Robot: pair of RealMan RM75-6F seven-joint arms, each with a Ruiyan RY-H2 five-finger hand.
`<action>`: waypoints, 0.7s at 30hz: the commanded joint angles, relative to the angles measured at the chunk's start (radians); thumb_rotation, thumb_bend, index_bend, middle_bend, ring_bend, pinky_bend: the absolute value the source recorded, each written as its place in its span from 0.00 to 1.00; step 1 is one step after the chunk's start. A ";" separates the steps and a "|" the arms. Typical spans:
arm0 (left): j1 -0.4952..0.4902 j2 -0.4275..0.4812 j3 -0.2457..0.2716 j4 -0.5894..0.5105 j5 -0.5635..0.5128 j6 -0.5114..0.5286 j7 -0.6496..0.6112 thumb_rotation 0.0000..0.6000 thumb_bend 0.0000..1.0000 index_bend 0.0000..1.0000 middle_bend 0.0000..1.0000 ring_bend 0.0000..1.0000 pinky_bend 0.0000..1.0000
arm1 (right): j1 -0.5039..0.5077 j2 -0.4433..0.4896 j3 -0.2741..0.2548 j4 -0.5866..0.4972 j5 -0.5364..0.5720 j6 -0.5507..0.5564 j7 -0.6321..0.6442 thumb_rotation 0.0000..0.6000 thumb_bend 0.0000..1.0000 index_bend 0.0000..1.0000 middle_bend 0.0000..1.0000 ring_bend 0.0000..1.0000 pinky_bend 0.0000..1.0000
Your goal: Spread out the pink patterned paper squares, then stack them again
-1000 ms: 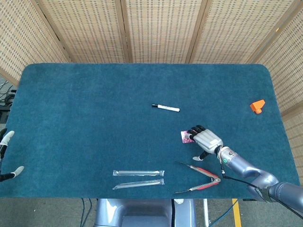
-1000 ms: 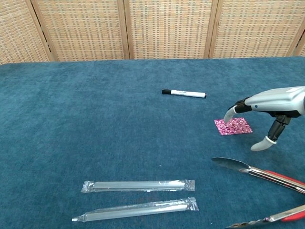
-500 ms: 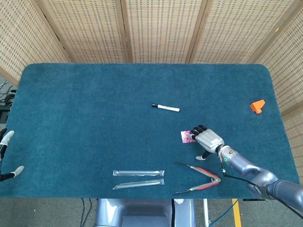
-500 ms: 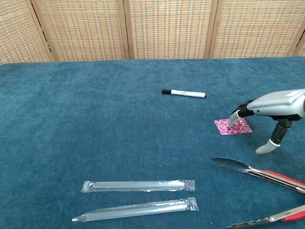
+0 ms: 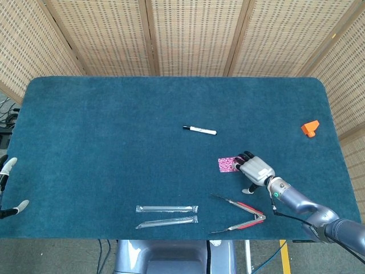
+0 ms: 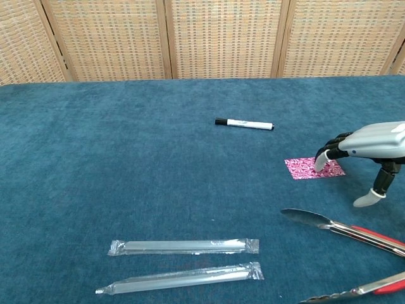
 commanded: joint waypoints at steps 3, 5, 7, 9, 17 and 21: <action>-0.001 0.001 -0.001 -0.003 0.000 0.001 0.003 1.00 0.04 0.03 0.00 0.00 0.00 | -0.013 0.013 -0.008 0.009 0.007 0.008 -0.006 0.72 0.26 0.18 0.13 0.00 0.00; -0.001 0.001 -0.001 -0.004 0.001 0.001 0.006 1.00 0.04 0.03 0.00 0.00 0.00 | -0.018 0.020 -0.011 0.014 0.010 0.011 -0.007 0.72 0.26 0.18 0.13 0.00 0.00; -0.001 0.001 -0.001 -0.006 0.001 0.000 0.008 1.00 0.04 0.03 0.00 0.00 0.00 | -0.023 0.027 -0.013 0.018 0.013 0.014 -0.006 0.72 0.26 0.18 0.13 0.00 0.00; -0.001 0.001 -0.001 -0.007 0.001 0.001 0.009 1.00 0.04 0.03 0.00 0.00 0.00 | -0.028 0.032 -0.016 0.023 0.016 0.016 -0.007 0.72 0.26 0.18 0.13 0.00 0.00; -0.004 0.000 0.000 -0.013 0.004 0.000 0.018 1.00 0.04 0.03 0.00 0.00 0.00 | -0.057 0.063 -0.030 0.043 0.031 0.024 -0.005 0.72 0.26 0.19 0.13 0.00 0.00; -0.004 -0.001 -0.001 -0.014 0.005 0.001 0.018 1.00 0.04 0.03 0.00 0.00 0.00 | -0.063 0.072 -0.028 0.034 0.030 0.037 -0.005 0.72 0.26 0.19 0.14 0.00 0.00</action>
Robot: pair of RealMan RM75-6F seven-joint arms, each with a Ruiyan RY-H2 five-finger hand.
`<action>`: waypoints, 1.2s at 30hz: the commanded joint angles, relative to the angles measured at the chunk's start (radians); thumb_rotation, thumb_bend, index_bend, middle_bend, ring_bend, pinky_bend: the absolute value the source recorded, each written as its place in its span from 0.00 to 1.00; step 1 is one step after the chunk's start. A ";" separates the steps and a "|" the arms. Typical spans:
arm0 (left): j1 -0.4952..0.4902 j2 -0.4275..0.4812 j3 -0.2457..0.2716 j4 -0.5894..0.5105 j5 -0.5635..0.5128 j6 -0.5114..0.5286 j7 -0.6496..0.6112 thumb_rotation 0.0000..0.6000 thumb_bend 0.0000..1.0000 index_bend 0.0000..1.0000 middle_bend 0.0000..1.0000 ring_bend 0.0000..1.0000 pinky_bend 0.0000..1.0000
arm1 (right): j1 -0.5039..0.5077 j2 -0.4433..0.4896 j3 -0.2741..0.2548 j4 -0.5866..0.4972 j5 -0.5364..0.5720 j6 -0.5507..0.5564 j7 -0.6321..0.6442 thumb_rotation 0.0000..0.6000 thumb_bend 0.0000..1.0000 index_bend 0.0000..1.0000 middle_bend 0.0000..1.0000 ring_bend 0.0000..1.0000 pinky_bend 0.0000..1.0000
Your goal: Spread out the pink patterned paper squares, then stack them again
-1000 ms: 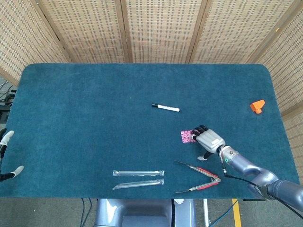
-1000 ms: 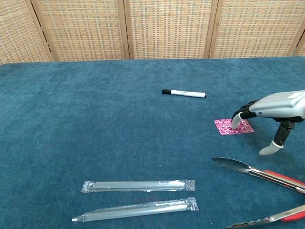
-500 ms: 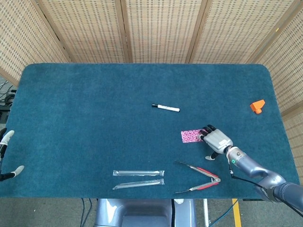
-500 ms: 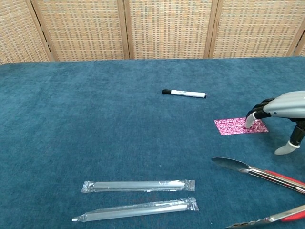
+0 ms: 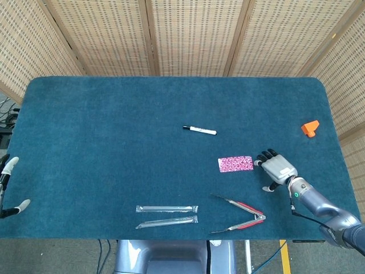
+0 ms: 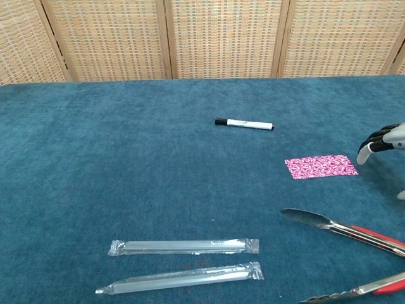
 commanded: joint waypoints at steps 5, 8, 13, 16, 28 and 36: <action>0.000 -0.002 0.001 0.004 0.002 -0.001 -0.005 1.00 0.04 0.03 0.00 0.00 0.00 | 0.012 0.015 0.018 -0.041 -0.007 0.015 -0.008 0.72 0.26 0.19 0.14 0.00 0.00; 0.003 -0.002 0.001 0.012 -0.004 0.000 -0.014 1.00 0.04 0.03 0.00 0.00 0.00 | 0.026 0.013 0.029 -0.057 -0.003 0.004 -0.019 0.72 0.26 0.19 0.14 0.00 0.00; 0.008 -0.002 0.002 0.026 -0.011 0.000 -0.030 1.00 0.04 0.03 0.00 0.00 0.00 | 0.044 -0.005 0.042 -0.063 0.008 -0.020 -0.038 0.73 0.26 0.19 0.14 0.00 0.00; 0.012 -0.002 0.004 0.036 -0.012 0.001 -0.041 1.00 0.04 0.03 0.00 0.00 0.00 | 0.051 -0.022 0.046 -0.056 0.021 -0.037 -0.053 0.72 0.26 0.19 0.14 0.00 0.00; 0.018 0.000 0.006 0.037 -0.008 0.008 -0.043 1.00 0.04 0.03 0.00 0.00 0.00 | 0.047 -0.052 0.034 -0.029 0.023 -0.044 -0.086 0.72 0.26 0.19 0.14 0.00 0.00; 0.016 0.001 0.006 0.028 -0.005 0.008 -0.033 1.00 0.04 0.03 0.00 0.00 0.00 | 0.026 -0.044 0.019 -0.012 0.023 -0.030 -0.087 0.72 0.26 0.19 0.14 0.00 0.00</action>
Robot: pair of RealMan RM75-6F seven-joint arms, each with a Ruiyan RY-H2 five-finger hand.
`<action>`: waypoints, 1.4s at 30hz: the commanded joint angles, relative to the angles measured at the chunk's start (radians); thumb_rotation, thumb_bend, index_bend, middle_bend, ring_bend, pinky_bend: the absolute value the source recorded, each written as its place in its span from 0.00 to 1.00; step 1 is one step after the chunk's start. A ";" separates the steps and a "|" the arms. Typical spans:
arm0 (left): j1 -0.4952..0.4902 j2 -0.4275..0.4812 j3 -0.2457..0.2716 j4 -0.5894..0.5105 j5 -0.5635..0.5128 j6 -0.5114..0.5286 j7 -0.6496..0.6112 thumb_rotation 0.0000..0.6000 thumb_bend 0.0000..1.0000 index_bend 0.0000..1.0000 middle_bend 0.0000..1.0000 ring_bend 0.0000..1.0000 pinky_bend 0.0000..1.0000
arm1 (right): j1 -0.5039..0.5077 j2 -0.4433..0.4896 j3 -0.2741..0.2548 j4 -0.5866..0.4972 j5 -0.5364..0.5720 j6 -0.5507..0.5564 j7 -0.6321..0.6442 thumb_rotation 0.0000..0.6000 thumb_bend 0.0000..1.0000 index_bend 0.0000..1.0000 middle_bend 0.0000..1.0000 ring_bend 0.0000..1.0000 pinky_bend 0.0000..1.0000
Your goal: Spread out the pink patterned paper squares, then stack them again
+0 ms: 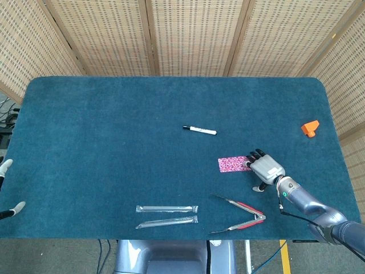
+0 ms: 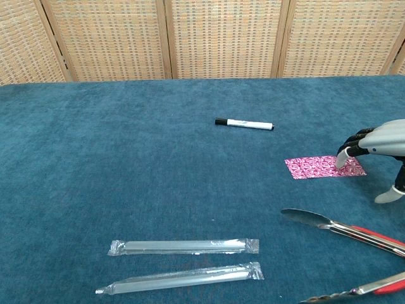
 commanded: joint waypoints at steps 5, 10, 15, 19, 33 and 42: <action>-0.003 0.000 -0.001 -0.005 0.004 -0.001 0.007 1.00 0.04 0.03 0.00 0.00 0.00 | -0.017 0.015 -0.009 0.006 0.004 0.009 0.004 0.72 0.26 0.19 0.14 0.00 0.00; -0.003 0.000 -0.001 -0.008 0.005 0.001 0.012 1.00 0.04 0.03 0.00 0.00 0.00 | -0.032 0.026 -0.018 0.016 0.009 0.010 0.008 0.72 0.26 0.19 0.14 0.00 0.00; -0.004 0.000 -0.001 -0.012 0.007 0.001 0.018 1.00 0.04 0.03 0.00 0.00 0.00 | -0.044 0.035 -0.021 0.023 0.012 0.015 0.016 0.72 0.26 0.19 0.14 0.00 0.00; -0.005 -0.002 -0.002 -0.015 0.008 0.000 0.021 1.00 0.04 0.03 0.00 0.00 0.00 | -0.051 0.042 -0.023 0.027 0.013 0.017 0.018 0.72 0.26 0.19 0.14 0.00 0.00; -0.006 -0.004 -0.002 -0.011 0.010 0.000 0.017 1.00 0.04 0.03 0.00 0.00 0.00 | -0.006 0.080 0.030 -0.085 0.002 0.032 0.005 0.72 0.26 0.19 0.14 0.00 0.00; 0.002 -0.001 0.000 0.006 0.000 0.001 -0.006 1.00 0.04 0.03 0.00 0.00 0.00 | 0.036 0.034 0.043 -0.091 0.021 -0.029 -0.047 0.72 0.26 0.19 0.14 0.00 0.00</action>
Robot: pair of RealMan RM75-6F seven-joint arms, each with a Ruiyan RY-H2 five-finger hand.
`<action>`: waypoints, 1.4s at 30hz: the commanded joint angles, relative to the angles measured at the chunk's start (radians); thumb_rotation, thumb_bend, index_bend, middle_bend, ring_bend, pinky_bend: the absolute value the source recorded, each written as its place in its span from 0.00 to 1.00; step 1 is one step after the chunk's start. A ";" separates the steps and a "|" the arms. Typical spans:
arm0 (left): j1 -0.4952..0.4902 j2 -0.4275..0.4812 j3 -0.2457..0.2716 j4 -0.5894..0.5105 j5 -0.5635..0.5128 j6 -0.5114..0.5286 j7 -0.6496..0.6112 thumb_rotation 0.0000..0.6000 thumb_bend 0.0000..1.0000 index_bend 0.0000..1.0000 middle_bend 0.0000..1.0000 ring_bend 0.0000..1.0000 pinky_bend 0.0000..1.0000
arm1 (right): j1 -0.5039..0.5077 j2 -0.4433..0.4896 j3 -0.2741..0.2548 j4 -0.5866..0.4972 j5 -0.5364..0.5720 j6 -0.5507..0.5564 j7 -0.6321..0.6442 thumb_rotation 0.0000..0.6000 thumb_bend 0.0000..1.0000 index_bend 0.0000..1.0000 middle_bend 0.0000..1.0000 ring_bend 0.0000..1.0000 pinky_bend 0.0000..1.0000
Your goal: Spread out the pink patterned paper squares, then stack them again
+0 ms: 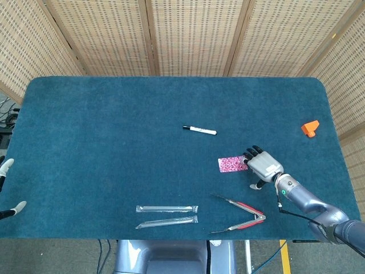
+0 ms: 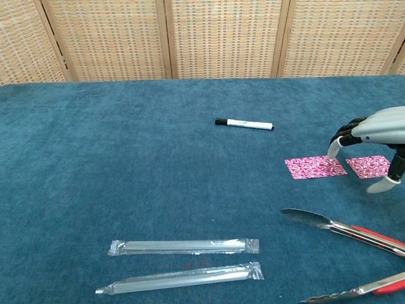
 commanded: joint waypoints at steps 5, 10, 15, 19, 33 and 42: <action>0.004 0.000 0.001 0.012 -0.004 -0.001 -0.014 1.00 0.04 0.03 0.00 0.00 0.00 | 0.018 -0.033 0.000 0.009 0.011 -0.026 -0.032 0.73 0.26 0.19 0.14 0.00 0.00; 0.005 0.000 0.001 0.018 -0.004 -0.001 -0.021 1.00 0.04 0.03 0.00 0.00 0.00 | 0.021 -0.045 -0.003 0.016 0.017 -0.029 -0.050 0.73 0.26 0.19 0.14 0.00 0.00; 0.007 0.001 0.002 0.019 -0.003 0.001 -0.025 1.00 0.04 0.03 0.00 0.00 0.00 | 0.023 -0.054 -0.007 0.029 0.016 -0.030 -0.069 0.73 0.26 0.19 0.14 0.00 0.00; 0.010 0.001 0.002 0.020 -0.004 0.004 -0.025 1.00 0.04 0.03 0.00 0.00 0.00 | 0.026 -0.065 -0.008 0.047 0.019 -0.032 -0.080 0.73 0.26 0.19 0.14 0.00 0.00; 0.019 0.001 0.002 0.025 -0.014 0.007 -0.029 1.00 0.04 0.03 0.00 0.00 0.00 | 0.053 -0.090 0.011 0.126 0.048 -0.060 -0.092 0.73 0.26 0.20 0.15 0.00 0.00; 0.023 0.003 0.002 0.027 -0.020 0.007 -0.034 1.00 0.04 0.03 0.00 0.00 0.00 | 0.068 -0.103 0.028 0.185 0.079 -0.079 -0.100 0.74 0.26 0.20 0.15 0.00 0.00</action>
